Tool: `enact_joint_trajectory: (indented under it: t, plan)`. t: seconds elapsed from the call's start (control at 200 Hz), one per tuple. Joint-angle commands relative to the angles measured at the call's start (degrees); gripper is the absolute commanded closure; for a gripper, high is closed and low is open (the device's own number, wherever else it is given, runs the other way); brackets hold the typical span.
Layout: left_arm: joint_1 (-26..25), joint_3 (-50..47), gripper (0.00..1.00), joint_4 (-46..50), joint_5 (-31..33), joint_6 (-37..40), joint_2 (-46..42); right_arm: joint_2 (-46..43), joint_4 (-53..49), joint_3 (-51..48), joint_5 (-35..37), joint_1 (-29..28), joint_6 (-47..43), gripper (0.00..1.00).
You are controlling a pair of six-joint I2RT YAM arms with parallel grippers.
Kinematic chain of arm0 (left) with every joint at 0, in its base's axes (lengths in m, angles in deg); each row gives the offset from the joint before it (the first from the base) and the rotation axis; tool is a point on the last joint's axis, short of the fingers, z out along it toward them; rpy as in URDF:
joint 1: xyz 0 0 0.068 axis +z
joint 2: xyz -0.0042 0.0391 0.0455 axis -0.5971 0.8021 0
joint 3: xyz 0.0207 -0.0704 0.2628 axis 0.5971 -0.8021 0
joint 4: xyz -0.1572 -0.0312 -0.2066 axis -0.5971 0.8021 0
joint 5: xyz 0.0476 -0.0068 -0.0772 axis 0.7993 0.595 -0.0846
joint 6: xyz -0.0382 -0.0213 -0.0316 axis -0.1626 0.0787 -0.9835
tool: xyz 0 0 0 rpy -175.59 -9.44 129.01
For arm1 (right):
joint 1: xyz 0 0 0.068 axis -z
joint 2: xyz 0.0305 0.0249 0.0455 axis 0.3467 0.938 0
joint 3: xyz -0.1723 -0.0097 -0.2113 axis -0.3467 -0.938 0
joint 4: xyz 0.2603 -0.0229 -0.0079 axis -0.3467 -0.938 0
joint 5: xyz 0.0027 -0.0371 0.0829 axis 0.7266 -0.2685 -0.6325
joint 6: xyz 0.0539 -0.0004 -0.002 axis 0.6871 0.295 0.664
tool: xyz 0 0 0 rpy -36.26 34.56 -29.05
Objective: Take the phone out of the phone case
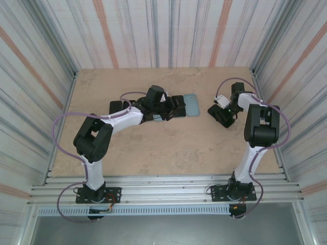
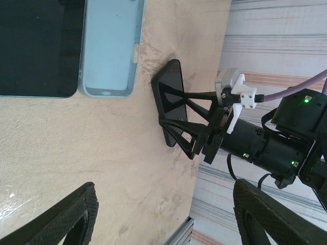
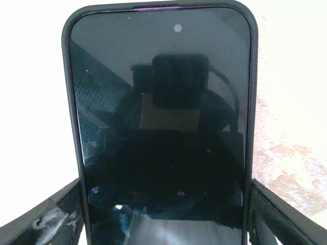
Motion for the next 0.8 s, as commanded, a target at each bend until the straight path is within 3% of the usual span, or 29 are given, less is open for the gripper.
enact_joint_trajectory:
  t: [0.0,0.13,0.436,0.797]
  plan:
    - [0.12,1.76,0.28,1.00,-0.86,1.38,-1.61,0.78,-3.43,-1.15,1.08,0.22,1.50,0.37]
    - [0.13,2.79,0.28,1.54,-0.88,1.87,-0.93,-1.40,-2.90,-1.08,-0.40,0.34,3.05,0.41]
    - [-0.43,7.41,0.31,2.78,-0.30,3.47,1.34,-10.35,0.43,-0.27,-14.52,0.31,16.27,0.48]
    - [-1.05,19.46,0.37,12.82,1.63,14.94,4.87,-18.76,3.27,-2.74,-24.80,-6.09,28.72,0.50]
